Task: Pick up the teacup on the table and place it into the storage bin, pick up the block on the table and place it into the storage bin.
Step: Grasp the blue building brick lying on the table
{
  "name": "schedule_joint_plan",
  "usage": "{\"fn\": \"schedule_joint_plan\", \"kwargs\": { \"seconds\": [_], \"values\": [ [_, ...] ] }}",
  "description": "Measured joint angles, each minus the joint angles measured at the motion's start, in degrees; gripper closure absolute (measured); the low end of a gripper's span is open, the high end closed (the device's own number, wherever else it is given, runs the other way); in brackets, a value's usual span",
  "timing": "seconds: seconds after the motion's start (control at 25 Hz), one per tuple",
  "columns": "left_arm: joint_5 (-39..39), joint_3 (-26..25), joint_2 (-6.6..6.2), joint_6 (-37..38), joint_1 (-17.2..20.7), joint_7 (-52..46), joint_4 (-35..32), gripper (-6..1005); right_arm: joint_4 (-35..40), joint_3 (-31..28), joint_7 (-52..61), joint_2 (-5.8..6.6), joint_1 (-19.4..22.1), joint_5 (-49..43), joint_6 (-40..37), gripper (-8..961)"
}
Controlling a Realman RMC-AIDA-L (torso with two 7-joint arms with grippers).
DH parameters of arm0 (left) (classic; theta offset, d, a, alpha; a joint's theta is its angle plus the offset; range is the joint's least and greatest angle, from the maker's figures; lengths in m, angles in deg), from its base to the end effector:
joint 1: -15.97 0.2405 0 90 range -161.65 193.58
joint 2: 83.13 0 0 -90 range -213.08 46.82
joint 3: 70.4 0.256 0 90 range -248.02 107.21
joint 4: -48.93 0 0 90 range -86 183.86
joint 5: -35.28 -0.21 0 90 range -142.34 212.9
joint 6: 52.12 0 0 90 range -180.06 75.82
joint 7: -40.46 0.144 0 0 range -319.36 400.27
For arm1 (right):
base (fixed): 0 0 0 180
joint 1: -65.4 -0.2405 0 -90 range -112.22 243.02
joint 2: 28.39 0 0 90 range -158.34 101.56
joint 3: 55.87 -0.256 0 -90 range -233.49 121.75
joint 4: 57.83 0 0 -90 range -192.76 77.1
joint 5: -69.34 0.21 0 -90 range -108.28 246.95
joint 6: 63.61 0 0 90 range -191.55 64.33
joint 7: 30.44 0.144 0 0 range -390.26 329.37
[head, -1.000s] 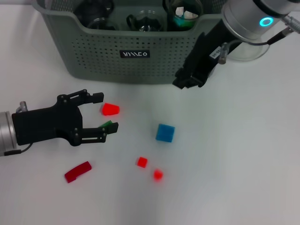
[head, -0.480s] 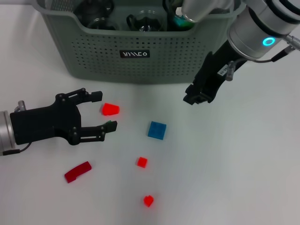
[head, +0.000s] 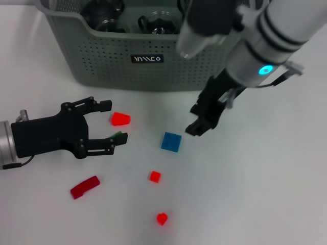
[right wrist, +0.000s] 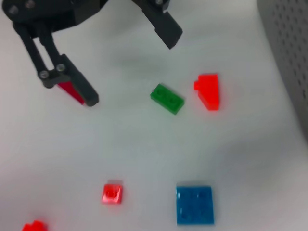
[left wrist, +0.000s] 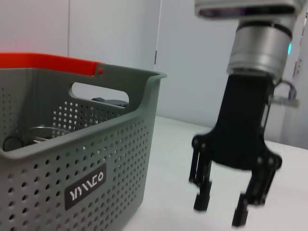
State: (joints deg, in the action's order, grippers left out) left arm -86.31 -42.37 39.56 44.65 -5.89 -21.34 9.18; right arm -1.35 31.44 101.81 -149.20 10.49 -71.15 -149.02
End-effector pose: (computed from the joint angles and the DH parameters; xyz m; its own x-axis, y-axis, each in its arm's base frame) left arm -0.3022 0.2704 -0.0031 0.8249 0.2147 0.5229 0.3834 -0.8923 -0.2385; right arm 0.1028 0.3684 -0.0739 0.8831 -0.2495 0.3974 -0.2187 -0.9682 -0.1218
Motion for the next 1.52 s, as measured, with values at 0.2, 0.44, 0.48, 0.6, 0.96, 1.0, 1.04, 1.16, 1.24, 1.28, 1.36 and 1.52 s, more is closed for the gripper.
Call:
{"fn": "schedule_joint_plan", "kwargs": {
  "seconds": [0.2, 0.44, 0.48, 0.6, 0.96, 1.0, 1.04, 1.16, 1.24, 1.28, 1.36, 1.52],
  "values": [
    [-0.10, 0.01, -0.05, -0.02, -0.05, -0.02, -0.05, 112, -4.01, 8.03, 0.44, -0.10, -0.87, 4.57, 7.73, 451],
    [-0.12, 0.00, -0.10, -0.36, -0.28, -0.05, -0.03, 111, -7.11, 16.74, 2.32, -0.22, -2.10, 7.95, 13.53, 440],
    [-0.14, 0.00, -0.09, -0.43, -0.29, -0.06, -0.02, 111, -7.14, 17.89, 2.84, -0.27, -2.14, 8.08, 14.29, 438],
    [-0.15, 0.00, -0.09, -0.53, -0.30, -0.02, 0.00, 111, -7.18, 21.03, 4.29, -0.34, -2.20, 8.21, 16.51, 394],
    [0.08, 0.01, 0.00, -0.62, 0.00, 0.24, 0.03, 112, -7.98, 22.95, 4.67, -0.57, -2.36, 8.37, 18.26, 267],
    [0.11, 0.00, 0.00, -0.63, 0.02, 0.25, 0.03, 112, -8.36, 23.18, 4.68, -0.64, -2.48, 8.44, 18.51, 269],
    [0.14, 0.00, 0.00, -0.65, 0.04, 0.25, 0.03, 112, -8.70, 23.37, 4.68, -0.68, -2.58, 8.50, 18.74, 271],
    [0.17, 0.00, 0.00, -0.78, 0.06, 0.26, 0.03, 112, -9.74, 23.87, 4.67, -0.77, -2.85, 8.72, 19.61, 275],
    [0.19, 0.00, 0.01, -0.83, 0.06, 0.27, 0.03, 111, -10.06, 24.16, 4.68, -0.82, -2.93, 8.98, 20.02, 278],
    [0.20, 0.00, 0.03, -0.85, 0.06, 0.27, 0.03, 111, -10.18, 24.41, 4.69, -0.83, -2.94, 9.23, 20.30, 278],
    [0.21, 0.00, 0.07, -0.89, 0.06, 0.28, 0.03, 111, -10.27, 24.90, 4.93, -0.83, -2.94, 9.49, 20.71, 278],
    [0.22, 0.00, 0.14, -0.90, 0.06, 0.28, 0.03, 111, -10.31, 26.45, 5.89, -0.83, -2.94, 9.54, 21.63, 293]
  ]
}}
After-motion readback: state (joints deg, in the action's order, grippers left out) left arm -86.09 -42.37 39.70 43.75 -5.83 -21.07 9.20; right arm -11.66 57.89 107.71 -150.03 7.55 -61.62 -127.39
